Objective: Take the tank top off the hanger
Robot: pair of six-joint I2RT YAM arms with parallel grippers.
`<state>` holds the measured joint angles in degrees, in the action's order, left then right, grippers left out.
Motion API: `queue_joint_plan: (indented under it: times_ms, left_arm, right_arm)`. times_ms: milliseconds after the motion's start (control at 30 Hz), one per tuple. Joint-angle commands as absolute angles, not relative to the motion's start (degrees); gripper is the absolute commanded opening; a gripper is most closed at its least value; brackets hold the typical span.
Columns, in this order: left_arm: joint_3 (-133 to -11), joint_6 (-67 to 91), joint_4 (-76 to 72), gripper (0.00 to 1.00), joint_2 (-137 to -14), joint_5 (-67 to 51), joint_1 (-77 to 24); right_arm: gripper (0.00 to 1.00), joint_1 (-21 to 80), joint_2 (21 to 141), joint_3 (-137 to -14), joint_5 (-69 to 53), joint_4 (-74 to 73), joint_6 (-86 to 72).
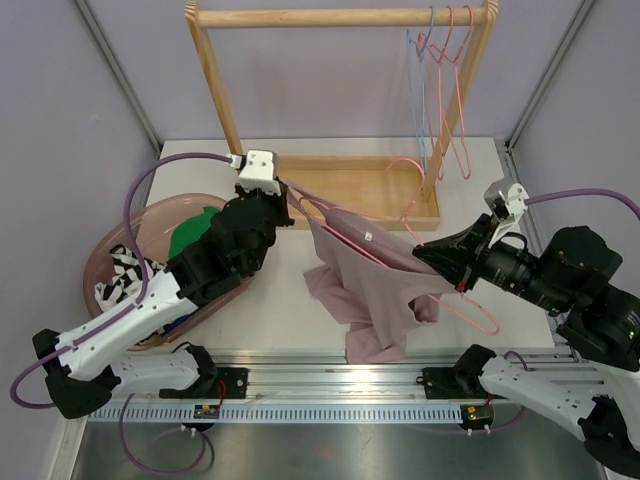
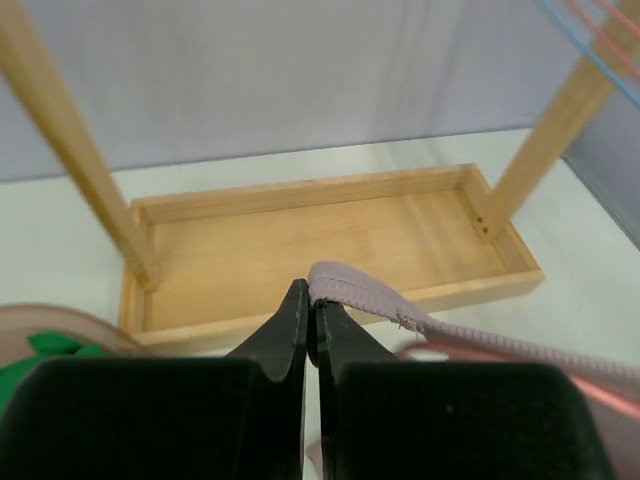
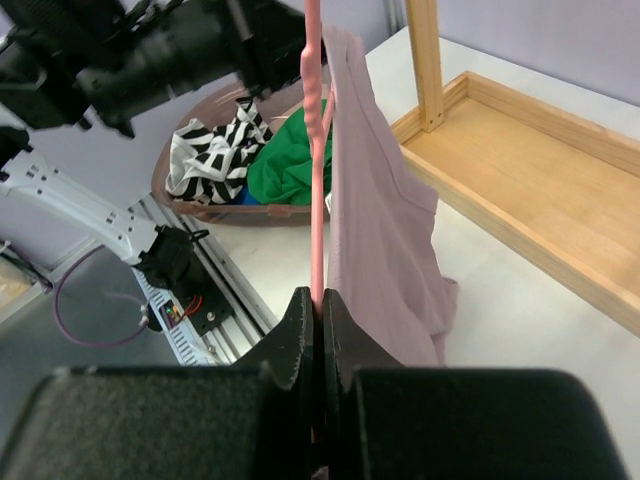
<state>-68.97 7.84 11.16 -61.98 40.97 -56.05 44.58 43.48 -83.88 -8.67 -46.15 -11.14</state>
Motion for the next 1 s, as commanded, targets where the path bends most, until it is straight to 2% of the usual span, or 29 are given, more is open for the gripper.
queue_joint_plan:
  times_ms: [0,167,233,333,433,733,967]
  left_arm:
    - [-70.22,18.77,15.53,0.0,-60.56,50.72,-50.29]
    - [-67.5,20.66,14.42,0.0,-58.28,32.38,-45.62]
    - [-65.92,18.29,10.82,0.0,-57.92,23.34,-45.7]
    - [-62.5,16.79,4.5,0.0,-57.48,-2.19,-45.79]
    - [-58.73,17.14,-1.39,0.0,-57.04,-11.65,-47.45]
    - [-48.17,16.52,-14.05,0.0,-54.49,-27.75,-53.88]
    - [-45.79,16.17,-9.5,0.0,-54.76,-23.47,-54.67]
  right_arm:
    - [0.0,44.91,40.17,-82.27,-13.62,-42.2,-7.74]
    - [0.0,44.91,35.43,-77.89,-13.8,-37.1,-6.07]
    - [0.0,44.91,32.37,-74.64,-14.06,-30.0,-5.63]
    - [0.0,44.91,28.15,-64.99,-13.54,-17.35,-6.24]
    - [0.0,44.91,26.28,-60.31,-12.13,-7.67,-7.82]
    - [0.0,44.83,29.79,-52.93,-5.37,14.04,-10.28]
    - [0.0,44.91,30.06,-40.89,1.3,44.4,-8.97]
